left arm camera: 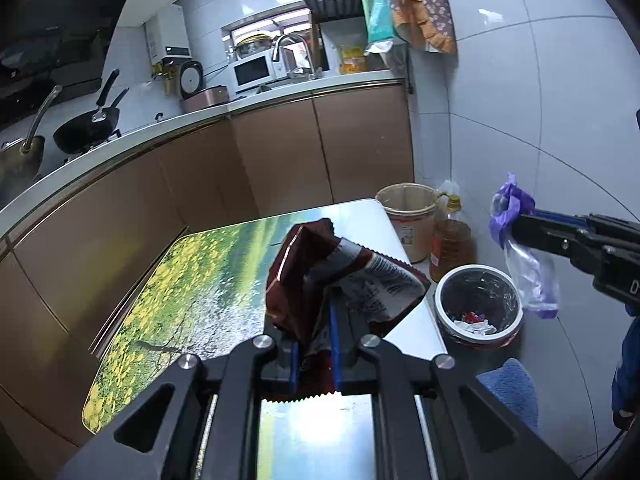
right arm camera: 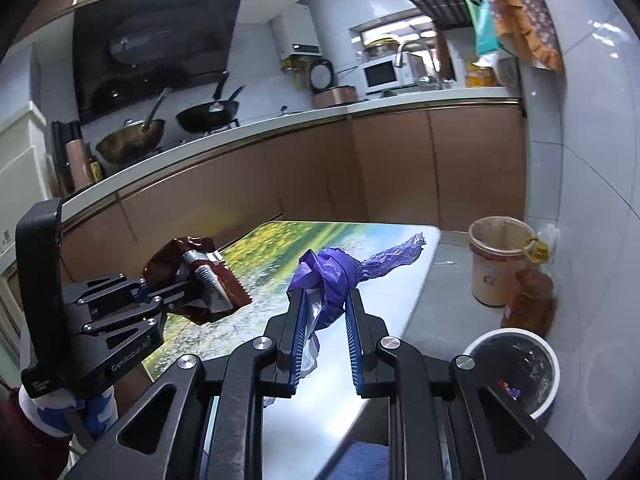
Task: Collect trash
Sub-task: 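Carry the chip bag and purple bag from the table over the white bin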
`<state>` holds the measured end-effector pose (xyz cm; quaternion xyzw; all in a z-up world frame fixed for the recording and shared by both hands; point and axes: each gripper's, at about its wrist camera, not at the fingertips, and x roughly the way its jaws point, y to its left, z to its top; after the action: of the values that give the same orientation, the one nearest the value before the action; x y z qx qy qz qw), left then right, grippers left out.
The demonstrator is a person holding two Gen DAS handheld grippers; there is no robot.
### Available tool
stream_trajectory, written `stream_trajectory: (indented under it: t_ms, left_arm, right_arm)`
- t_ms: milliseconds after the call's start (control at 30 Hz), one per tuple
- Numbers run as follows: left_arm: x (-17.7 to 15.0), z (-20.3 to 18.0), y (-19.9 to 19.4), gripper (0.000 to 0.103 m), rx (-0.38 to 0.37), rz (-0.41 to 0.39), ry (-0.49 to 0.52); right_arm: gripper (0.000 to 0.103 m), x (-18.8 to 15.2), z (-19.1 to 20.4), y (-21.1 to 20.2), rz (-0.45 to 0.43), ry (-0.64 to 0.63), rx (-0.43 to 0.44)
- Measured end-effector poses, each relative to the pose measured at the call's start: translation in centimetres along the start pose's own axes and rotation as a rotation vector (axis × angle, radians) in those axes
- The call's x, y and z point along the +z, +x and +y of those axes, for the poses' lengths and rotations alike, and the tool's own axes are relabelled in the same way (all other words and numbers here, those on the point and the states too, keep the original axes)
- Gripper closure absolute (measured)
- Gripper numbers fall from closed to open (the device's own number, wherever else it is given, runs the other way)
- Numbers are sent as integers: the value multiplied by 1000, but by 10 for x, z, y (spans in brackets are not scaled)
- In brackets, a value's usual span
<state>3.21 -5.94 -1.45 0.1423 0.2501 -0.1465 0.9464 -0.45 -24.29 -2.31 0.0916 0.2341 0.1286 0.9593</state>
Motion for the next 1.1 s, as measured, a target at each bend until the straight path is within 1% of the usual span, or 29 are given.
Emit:
stream_trajectory:
  t_ms: [300,433,600,767,933,1033,1100]
  left_arm:
    - [8,-28,17,92,-23,16,56]
    - [11,-41,31,92,-44,34,78]
    - [17,-59,55,92,-87,71,111]
    - [33,-94,95,89,-166,133,143]
    - [49,-145,146,89,-253,200,206]
    - [55,-177,181,88,-288,245,234]
    - [60,-196,203,88,-299,270,251]
  right_arm:
    - [84,-9,-39,-3,0,67,-61]
    - [84,-12,-61,-1,5,97,-90]
    - [84,-20,-92,6,21,144,-142]
    - [84,-32,-130,21,57,210,-207]
    - [84,-50,-178,43,117,278,-293]
    - [84,-62,-211,61,161,323,-336]
    - [83,-68,-229,74,189,331,-363]
